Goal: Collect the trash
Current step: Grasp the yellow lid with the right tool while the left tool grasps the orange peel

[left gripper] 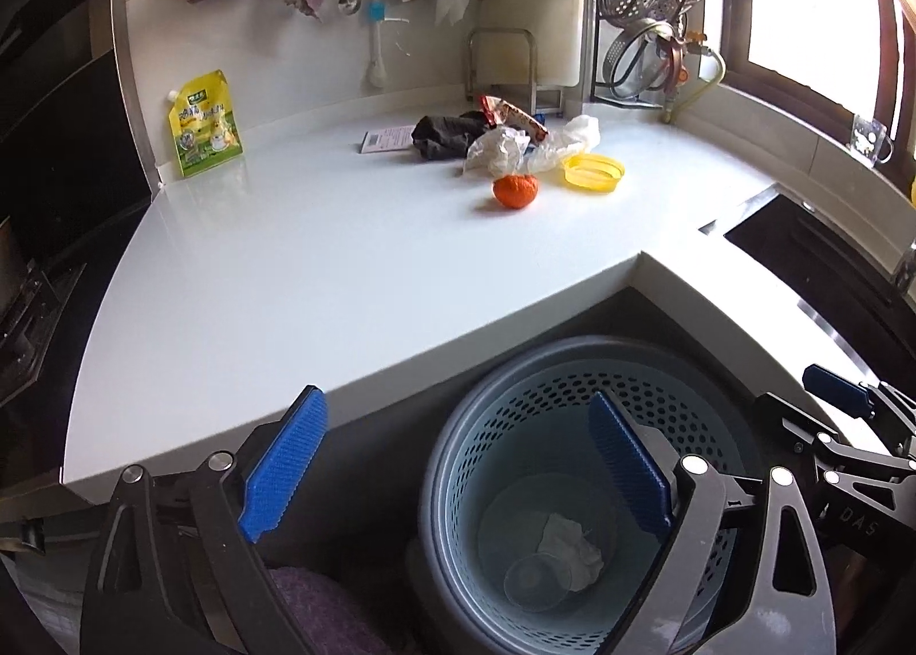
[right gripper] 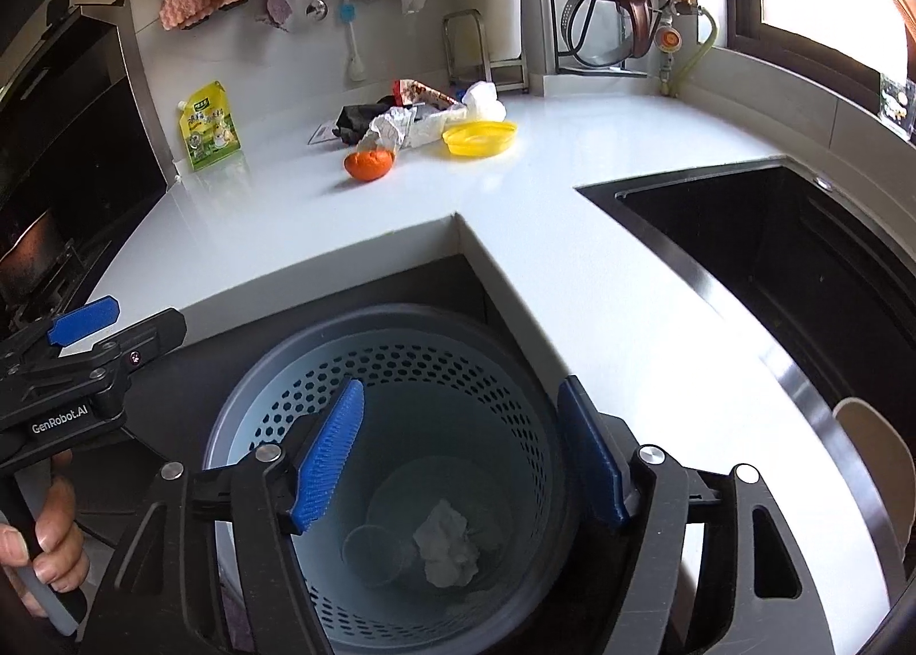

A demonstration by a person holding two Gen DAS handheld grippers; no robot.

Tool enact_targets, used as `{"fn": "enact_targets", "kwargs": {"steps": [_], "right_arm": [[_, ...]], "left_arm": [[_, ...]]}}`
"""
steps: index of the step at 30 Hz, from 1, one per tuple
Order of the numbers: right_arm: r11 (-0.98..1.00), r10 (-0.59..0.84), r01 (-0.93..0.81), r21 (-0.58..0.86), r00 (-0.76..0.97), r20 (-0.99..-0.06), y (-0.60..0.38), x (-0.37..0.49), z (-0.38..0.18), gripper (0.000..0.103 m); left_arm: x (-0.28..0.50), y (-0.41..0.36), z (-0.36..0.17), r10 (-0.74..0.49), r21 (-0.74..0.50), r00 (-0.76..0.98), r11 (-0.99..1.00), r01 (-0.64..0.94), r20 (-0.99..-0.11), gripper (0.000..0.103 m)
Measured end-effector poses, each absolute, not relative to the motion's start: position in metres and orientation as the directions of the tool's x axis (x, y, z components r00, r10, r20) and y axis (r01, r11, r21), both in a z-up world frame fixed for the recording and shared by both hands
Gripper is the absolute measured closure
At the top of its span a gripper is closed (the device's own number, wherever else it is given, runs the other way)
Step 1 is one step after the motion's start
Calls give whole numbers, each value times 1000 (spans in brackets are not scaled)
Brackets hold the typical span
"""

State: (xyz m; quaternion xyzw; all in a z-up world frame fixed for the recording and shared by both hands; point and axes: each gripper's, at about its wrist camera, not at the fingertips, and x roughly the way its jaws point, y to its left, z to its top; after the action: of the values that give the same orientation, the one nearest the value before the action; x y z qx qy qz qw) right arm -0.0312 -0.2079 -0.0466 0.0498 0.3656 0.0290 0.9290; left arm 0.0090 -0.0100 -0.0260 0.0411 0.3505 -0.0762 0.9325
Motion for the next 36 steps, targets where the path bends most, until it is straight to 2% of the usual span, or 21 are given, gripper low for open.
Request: {"fn": "enact_targets", "kwargs": {"steps": [7, 16, 29, 36], "right_arm": [[996, 80, -28, 90, 755, -651, -225, 15, -18, 32], [998, 68, -42, 56, 772, -632, -254, 75, 14, 27], [985, 171, -122, 121, 663, -728, -266, 194, -12, 26], [978, 210, -140, 156, 609, -765, -257, 232, -30, 26]], "left_arm": [[49, -13, 0, -109, 13, 786, 989, 147, -609, 8], [109, -24, 16, -90, 8, 800, 993, 117, -594, 7], [170, -36, 2, -61, 10, 764, 996, 88, -642, 7], [184, -38, -8, -52, 19, 749, 996, 87, -660, 7]]}}
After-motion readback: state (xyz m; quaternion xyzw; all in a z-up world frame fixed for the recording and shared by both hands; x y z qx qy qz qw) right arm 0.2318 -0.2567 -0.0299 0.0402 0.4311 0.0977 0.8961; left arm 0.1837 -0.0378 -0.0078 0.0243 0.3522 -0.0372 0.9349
